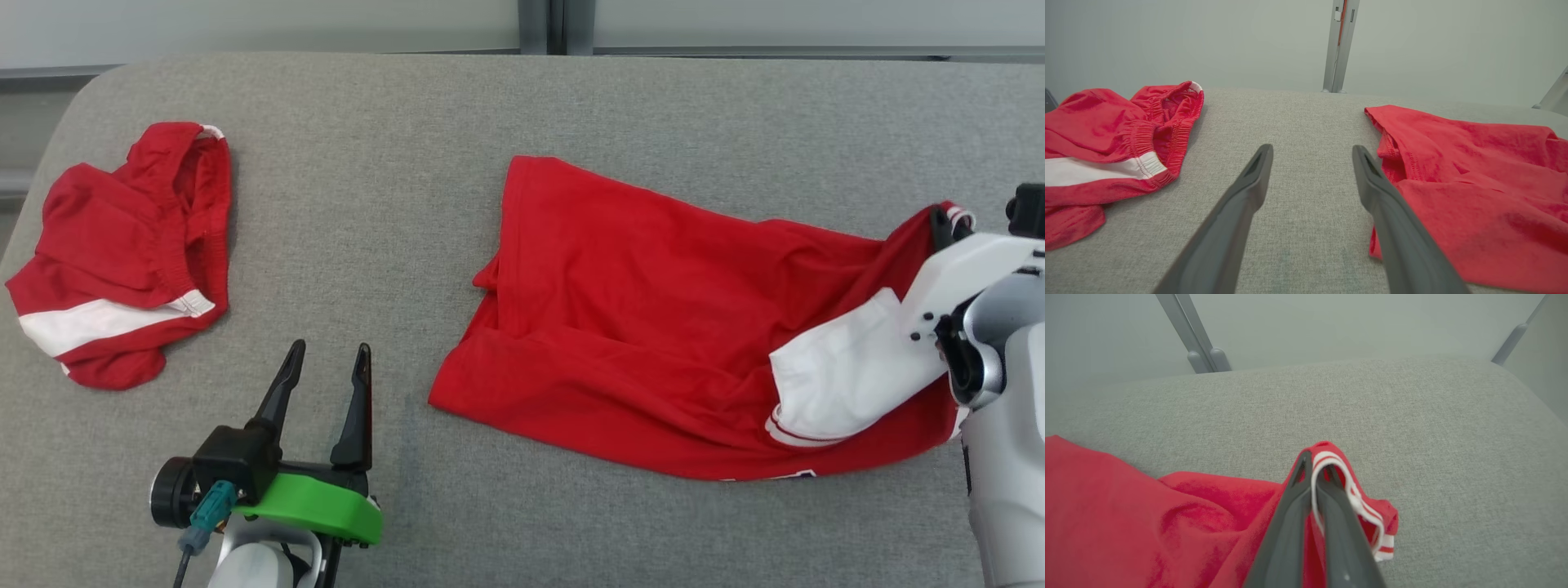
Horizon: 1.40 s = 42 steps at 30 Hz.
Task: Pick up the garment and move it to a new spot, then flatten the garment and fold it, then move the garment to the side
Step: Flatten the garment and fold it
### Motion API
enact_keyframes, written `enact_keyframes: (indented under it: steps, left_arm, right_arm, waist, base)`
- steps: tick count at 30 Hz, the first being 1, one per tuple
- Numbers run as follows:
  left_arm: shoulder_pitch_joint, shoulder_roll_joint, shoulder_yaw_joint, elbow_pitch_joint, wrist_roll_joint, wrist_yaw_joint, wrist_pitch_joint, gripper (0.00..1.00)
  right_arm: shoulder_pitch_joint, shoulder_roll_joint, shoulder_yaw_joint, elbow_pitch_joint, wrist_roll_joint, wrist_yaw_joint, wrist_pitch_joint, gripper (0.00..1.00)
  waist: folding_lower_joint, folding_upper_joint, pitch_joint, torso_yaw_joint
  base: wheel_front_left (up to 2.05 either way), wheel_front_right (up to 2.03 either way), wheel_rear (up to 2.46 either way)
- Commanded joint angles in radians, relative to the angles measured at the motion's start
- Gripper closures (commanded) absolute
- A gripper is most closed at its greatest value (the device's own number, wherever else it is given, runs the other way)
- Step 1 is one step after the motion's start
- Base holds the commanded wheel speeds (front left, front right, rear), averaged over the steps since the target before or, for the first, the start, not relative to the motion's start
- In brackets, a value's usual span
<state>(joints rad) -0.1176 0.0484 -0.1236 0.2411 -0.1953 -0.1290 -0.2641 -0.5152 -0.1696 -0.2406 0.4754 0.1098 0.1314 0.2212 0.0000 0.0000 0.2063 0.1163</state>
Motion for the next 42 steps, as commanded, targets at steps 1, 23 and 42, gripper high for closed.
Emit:
enact_keyframes:
  steps: [1,23,42]
  left_arm:
    - [-0.022,0.004,-0.003,-0.004,-0.008,-0.002,0.000,0.00]
    - [-0.026,0.004,-0.017,0.004,-0.029,0.001,0.000,0.00]
    - [-0.002,0.004,-0.009,0.013,-0.019,-0.001,0.000,0.00]
  right_arm:
    - [-0.038,-0.014,0.008,0.015,-0.021,-0.001,-0.025,1.00]
    - [-0.211,-0.059,0.068,0.299,-0.044,-0.002,-0.099,0.00]
    - [0.016,-0.097,0.212,-0.027,0.048,-0.002,0.069,0.00]
  waist:
    - [0.0000,0.0000,0.025,0.028]
    - [0.0000,0.0000,0.047,0.091]
    - [0.0000,0.0000,-0.006,0.015]
  base:
    - [0.00,0.00,0.00]
    - [0.00,0.00,0.00]
    - [0.00,0.00,0.00]
